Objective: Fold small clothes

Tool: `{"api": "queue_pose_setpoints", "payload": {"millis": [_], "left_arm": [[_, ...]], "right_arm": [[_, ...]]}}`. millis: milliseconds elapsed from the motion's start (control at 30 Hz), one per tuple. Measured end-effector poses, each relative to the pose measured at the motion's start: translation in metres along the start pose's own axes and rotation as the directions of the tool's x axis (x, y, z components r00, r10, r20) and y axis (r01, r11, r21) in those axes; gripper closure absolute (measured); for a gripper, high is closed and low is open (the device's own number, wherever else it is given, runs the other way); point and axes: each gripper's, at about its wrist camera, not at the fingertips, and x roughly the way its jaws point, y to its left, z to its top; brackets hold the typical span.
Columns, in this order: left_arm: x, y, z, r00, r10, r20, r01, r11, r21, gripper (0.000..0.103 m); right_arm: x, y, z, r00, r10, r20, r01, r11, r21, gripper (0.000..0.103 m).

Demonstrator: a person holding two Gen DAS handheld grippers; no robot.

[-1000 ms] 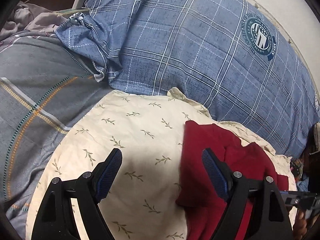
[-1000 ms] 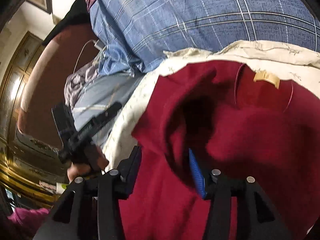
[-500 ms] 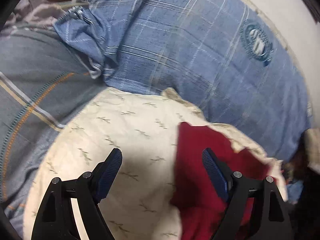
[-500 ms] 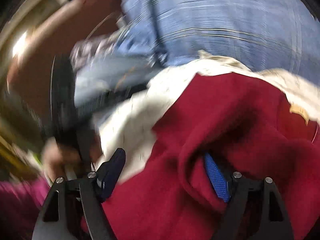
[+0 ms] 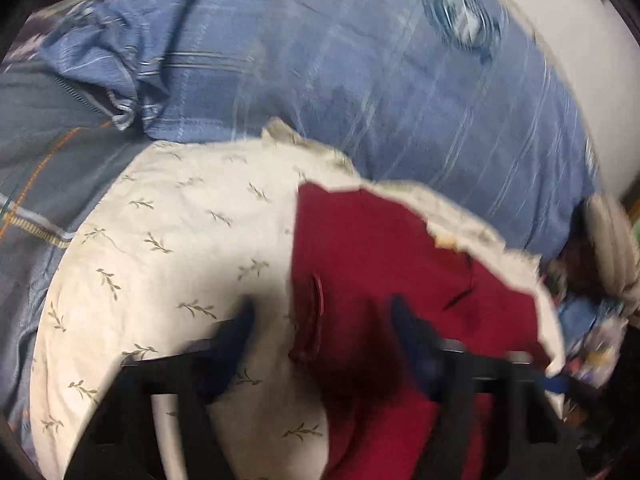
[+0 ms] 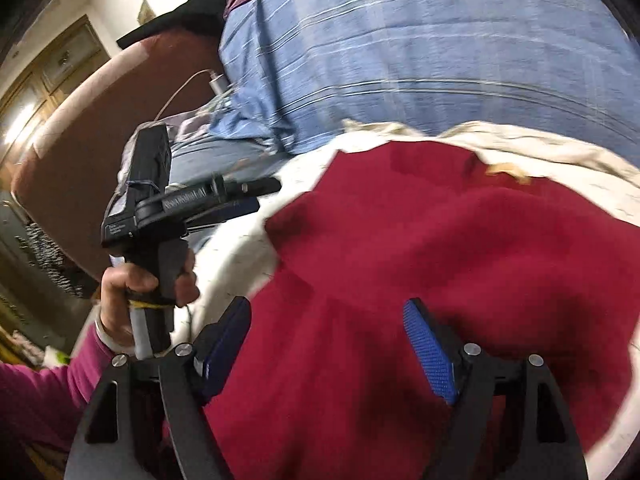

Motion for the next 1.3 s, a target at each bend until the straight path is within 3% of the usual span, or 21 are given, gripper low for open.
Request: {"api": "queue_pose_setpoints", "payload": {"millis": [33, 133, 300, 433, 467, 600, 633, 667, 700, 733, 833, 900, 933, 967, 1000, 1067, 1100, 1133, 1200, 1300], "left_arm": [[0.007, -0.006, 0.001, 1.000, 0.014, -0.028, -0.013, 0.999, 0.030, 0.085], [0.009, -0.025, 0.001, 0.997, 0.076, 0.002, -0.076, 0.991, 0.114, 0.088], [-0.029, -0.052, 0.022, 0.990, -0.012, 0.139, -0.006, 0.991, 0.131, 0.093], [-0.040, -0.093, 0.048, 0.979, -0.013, 0.203, -0.035, 0.972, 0.234, 0.093], [-0.039, -0.101, 0.052, 0.977, -0.011, 0.213, -0.044, 0.967, 0.251, 0.093], [-0.032, -0.112, 0.050, 0.980, -0.006, 0.199, -0.049, 0.962, 0.270, 0.093], [-0.029, -0.112, 0.049, 0.981, 0.004, 0.192, -0.057, 0.961, 0.269, 0.093], [-0.027, -0.111, 0.049, 0.982, 0.015, 0.189, -0.067, 0.960, 0.270, 0.093], [-0.024, -0.109, 0.048, 0.982, 0.027, 0.186, -0.077, 0.960, 0.269, 0.093], [-0.020, -0.106, 0.049, 0.982, 0.038, 0.182, -0.086, 0.961, 0.263, 0.093], [-0.008, -0.092, 0.045, 0.983, 0.070, 0.172, -0.109, 0.967, 0.229, 0.092], [0.022, -0.080, 0.037, 0.981, 0.146, 0.125, -0.170, 0.962, 0.212, 0.090], [0.040, -0.075, 0.033, 0.973, 0.217, 0.084, -0.230, 0.950, 0.211, 0.090], [0.056, -0.069, 0.028, 0.961, 0.274, 0.026, -0.273, 0.939, 0.212, 0.090], [0.067, -0.065, 0.025, 0.959, 0.282, -0.026, -0.271, 0.940, 0.209, 0.089], [0.063, -0.062, 0.022, 0.966, 0.257, 0.004, -0.253, 0.948, 0.194, 0.085], [0.060, -0.062, 0.023, 0.965, 0.260, 0.019, -0.259, 0.947, 0.188, 0.074], [0.056, -0.062, 0.024, 0.964, 0.264, 0.027, -0.265, 0.948, 0.176, 0.069], [0.052, -0.060, 0.026, 0.966, 0.255, 0.034, -0.258, 0.955, 0.145, 0.055], [0.049, -0.052, 0.020, 0.965, 0.260, 0.027, -0.262, 0.958, 0.118, 0.055]], "right_arm": [[-0.010, -0.008, -0.004, 1.000, -0.018, 0.013, 0.017, 1.000, 0.020, 0.023], [-0.033, -0.029, -0.011, 0.995, -0.084, 0.056, 0.079, 0.994, 0.077, 0.023], [-0.078, -0.071, -0.016, 0.975, -0.184, 0.127, 0.158, 0.969, 0.190, 0.020], [-0.083, -0.120, -0.003, 0.937, -0.335, 0.101, 0.284, 0.896, 0.340, 0.015], [-0.079, -0.131, 0.000, 0.936, -0.341, 0.090, 0.285, 0.882, 0.374, 0.013], [-0.032, -0.167, 0.020, 0.967, -0.254, 0.025, 0.215, 0.864, 0.456, 0.012], [-0.017, -0.171, 0.025, 0.973, -0.232, 0.002, 0.207, 0.874, 0.440, 0.014], [-0.008, -0.170, 0.027, 0.973, -0.231, -0.019, 0.218, 0.885, 0.412, 0.037], [-0.003, -0.167, 0.031, 0.959, -0.279, -0.046, 0.276, 0.889, 0.367, 0.061], [-0.003, -0.161, 0.037, 0.926, -0.375, -0.050, 0.373, 0.883, 0.284, 0.090], [-0.018, -0.158, 0.038, 0.907, -0.420, 0.014, 0.408, 0.887, 0.217, 0.091], [-0.014, -0.171, 0.033, 0.861, -0.509, -0.007, 0.500, 0.842, 0.202, 0.092], [-0.007, -0.184, 0.027, 0.874, -0.482, -0.055, 0.480, 0.842, 0.247, 0.091], [-0.009, -0.190, 0.023, 0.891, -0.451, -0.048, 0.444, 0.847, 0.293, 0.090], [-0.019, -0.192, 0.019, 0.905, -0.426, -0.018, 0.406, 0.848, 0.340, 0.087], [-0.038, -0.189, 0.014, 0.916, -0.401, 0.011, 0.363, 0.842, 0.399, 0.073], [-0.052, -0.184, 0.011, 0.921, -0.388, 0.032, 0.340, 0.842, 0.420, 0.069], [-0.063, -0.175, 0.009, 0.930, -0.361, 0.067, 0.303, 0.858, 0.414, 0.064], [-0.070, -0.155, 0.009, 0.944, -0.315, 0.097, 0.263, 0.899, 0.350, 0.064], [-0.050, -0.115, 0.004, 0.952, -0.305, 0.023, 0.297, 0.940, 0.168, 0.066]]}}
